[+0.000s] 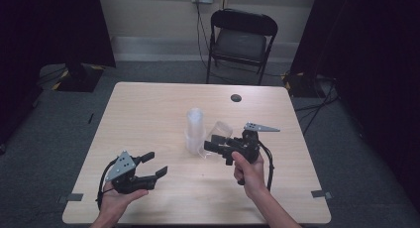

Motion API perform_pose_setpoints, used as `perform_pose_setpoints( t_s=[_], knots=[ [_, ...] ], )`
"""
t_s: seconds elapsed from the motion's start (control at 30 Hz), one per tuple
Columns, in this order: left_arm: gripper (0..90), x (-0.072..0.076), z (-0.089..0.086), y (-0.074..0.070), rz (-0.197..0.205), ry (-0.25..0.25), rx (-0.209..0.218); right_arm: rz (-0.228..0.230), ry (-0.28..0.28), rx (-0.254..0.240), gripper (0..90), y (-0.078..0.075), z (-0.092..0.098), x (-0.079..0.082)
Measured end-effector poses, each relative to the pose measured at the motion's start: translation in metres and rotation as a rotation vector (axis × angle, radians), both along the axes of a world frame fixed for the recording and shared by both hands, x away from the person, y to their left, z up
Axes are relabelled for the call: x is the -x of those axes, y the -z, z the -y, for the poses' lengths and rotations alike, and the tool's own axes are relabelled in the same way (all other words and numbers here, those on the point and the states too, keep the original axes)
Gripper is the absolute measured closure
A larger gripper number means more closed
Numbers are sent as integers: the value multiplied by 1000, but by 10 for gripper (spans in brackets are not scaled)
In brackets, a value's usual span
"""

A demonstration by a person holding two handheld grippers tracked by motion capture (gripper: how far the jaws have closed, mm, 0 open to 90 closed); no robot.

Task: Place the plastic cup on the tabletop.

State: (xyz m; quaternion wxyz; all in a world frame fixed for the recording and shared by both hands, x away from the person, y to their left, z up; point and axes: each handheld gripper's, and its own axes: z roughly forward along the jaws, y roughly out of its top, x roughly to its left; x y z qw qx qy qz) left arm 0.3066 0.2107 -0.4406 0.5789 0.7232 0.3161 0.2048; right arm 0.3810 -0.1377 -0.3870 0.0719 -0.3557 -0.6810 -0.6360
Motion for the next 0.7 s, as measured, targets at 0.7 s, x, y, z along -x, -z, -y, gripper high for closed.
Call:
perform_pose_setpoints(
  t_s=[0.7],
  knots=[
    [500,-15,74,-15,100,96,108,-22,-36,-20,389,-9,-5,19]
  ],
)
